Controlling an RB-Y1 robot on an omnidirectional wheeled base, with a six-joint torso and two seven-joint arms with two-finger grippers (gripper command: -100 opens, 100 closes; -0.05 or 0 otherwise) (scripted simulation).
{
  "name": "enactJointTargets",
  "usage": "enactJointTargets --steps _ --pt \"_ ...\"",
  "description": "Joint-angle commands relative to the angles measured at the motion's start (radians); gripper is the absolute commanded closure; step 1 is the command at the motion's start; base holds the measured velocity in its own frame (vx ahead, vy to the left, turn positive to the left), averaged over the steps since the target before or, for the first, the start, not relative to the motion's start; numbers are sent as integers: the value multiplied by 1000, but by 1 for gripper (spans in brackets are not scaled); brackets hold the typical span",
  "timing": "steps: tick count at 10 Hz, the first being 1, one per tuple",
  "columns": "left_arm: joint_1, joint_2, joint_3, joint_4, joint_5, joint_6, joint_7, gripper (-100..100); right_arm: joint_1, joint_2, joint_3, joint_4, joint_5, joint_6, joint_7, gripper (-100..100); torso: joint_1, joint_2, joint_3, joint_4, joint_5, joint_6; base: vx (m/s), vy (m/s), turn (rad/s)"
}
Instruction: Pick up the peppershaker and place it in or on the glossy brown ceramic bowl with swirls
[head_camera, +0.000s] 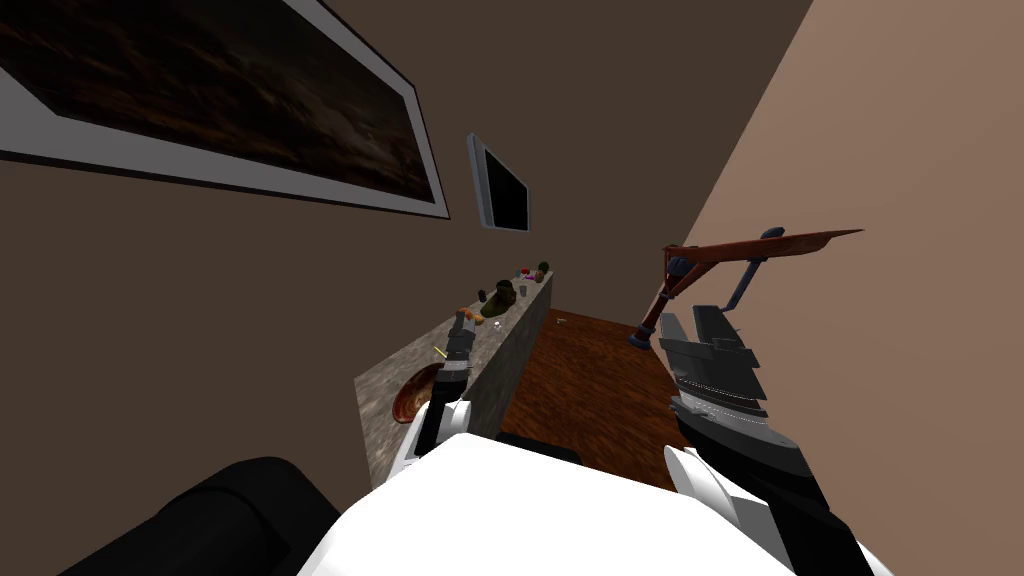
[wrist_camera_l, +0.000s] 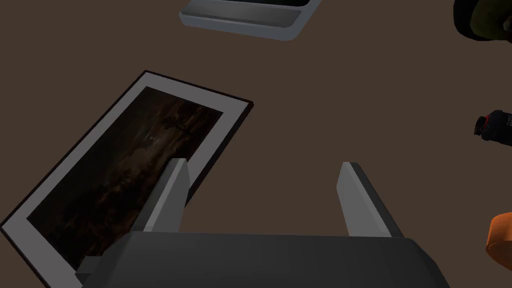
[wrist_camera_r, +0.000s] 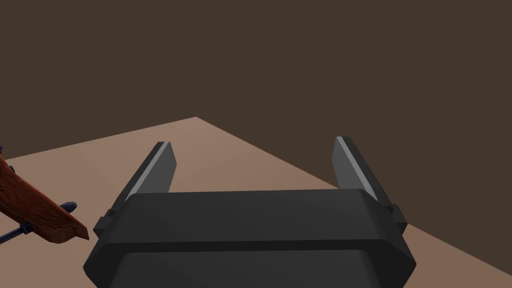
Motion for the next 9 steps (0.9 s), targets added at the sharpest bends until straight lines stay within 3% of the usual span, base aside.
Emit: enactJointTargets --steps 1,9 --pt "-3 38 -2 2 4 11 -5 -100 0 0 0 0 0 0 0 0 0 0 0 0 0 0 -6 -7 16" --pt "-19 221 -28 34 27 117 -43 -100 0 0 0 0 0 0 0 0 -1 1 1 0 0 0 -17 -14 24"
